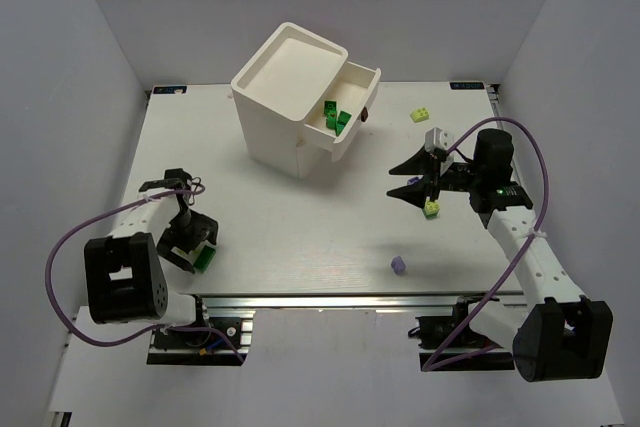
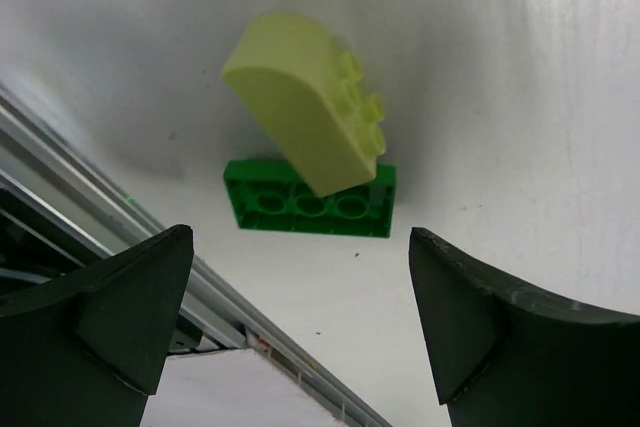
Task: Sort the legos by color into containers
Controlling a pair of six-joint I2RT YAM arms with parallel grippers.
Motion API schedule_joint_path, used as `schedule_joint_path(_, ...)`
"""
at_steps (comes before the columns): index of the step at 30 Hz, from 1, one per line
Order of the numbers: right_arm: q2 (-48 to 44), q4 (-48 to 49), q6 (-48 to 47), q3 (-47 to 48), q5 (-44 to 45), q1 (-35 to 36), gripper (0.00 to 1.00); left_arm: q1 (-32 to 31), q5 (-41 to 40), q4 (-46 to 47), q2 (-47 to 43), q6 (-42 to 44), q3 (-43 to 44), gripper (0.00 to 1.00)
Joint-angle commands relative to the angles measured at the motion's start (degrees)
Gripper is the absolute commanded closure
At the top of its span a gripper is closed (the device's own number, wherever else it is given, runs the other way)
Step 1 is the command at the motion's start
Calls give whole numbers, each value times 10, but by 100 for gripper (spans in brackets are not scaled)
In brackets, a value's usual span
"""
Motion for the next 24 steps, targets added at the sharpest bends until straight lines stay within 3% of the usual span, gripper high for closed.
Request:
schedule_joint_path(1,-12,-7,-6,-2,-16,-4,42,12,13,50,5,21,0,2)
schedule_joint_path(18,10,-7,-7,9,-15,-10,42,17,40,97,38,42,-35,3)
schedule_joint_path(24,16,-22,-22,19,-14,-12,42,17,35,106,43,42,-41,14)
